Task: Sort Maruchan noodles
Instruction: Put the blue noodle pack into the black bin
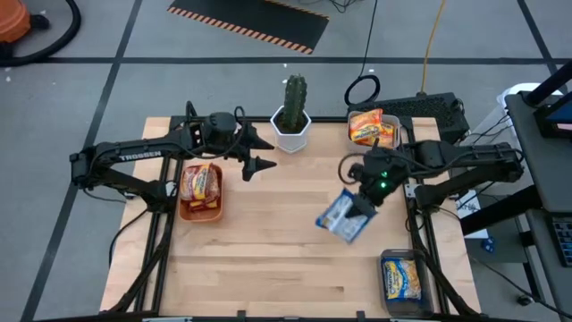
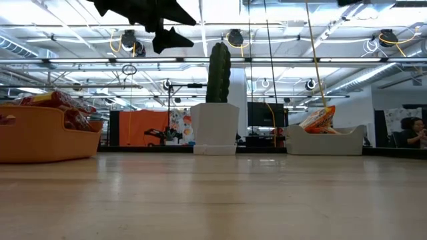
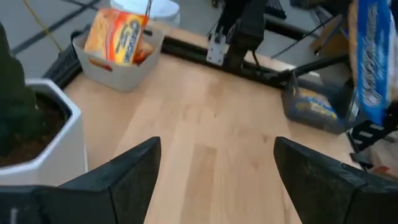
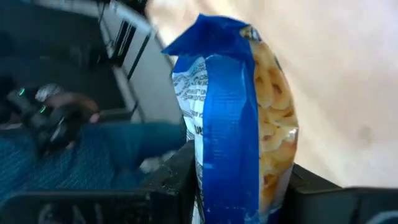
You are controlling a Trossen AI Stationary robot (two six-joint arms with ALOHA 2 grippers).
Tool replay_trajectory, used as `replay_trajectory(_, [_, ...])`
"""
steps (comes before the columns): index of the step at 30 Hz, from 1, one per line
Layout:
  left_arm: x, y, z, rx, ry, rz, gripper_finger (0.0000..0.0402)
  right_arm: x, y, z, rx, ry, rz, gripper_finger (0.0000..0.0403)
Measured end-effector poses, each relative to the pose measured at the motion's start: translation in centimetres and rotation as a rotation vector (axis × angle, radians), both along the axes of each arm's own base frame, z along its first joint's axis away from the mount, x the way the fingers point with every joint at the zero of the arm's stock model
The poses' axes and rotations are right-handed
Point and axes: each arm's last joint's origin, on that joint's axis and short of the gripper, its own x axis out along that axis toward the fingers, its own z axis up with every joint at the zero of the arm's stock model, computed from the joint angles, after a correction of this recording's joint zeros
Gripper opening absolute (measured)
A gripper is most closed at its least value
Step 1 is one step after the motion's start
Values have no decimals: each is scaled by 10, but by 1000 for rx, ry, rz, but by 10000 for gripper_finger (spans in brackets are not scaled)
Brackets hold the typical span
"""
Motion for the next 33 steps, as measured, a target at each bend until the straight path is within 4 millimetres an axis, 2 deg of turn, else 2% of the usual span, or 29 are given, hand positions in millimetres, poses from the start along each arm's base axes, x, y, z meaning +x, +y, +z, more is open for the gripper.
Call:
replay_trajectory(5, [1,0,-3,-62,20,26,317,-17,12,2,58,55,96,110])
replay_trajectory(14, [8,-21,2,-321,-18,69,317,-66,17,-2,-88,229,201,111])
replay_trajectory(19, [14,-37,8,-317,-87,145,317,-82,27,-5,-135,304,281,111])
replay_trajectory(27, [17,-61,9,-336,-117,289,317,-99,54,-6,-213,308,400,111])
replay_trajectory(33, [17,-85,11,-329,-154,324,317,-113,69,-7,-295,318,370,111])
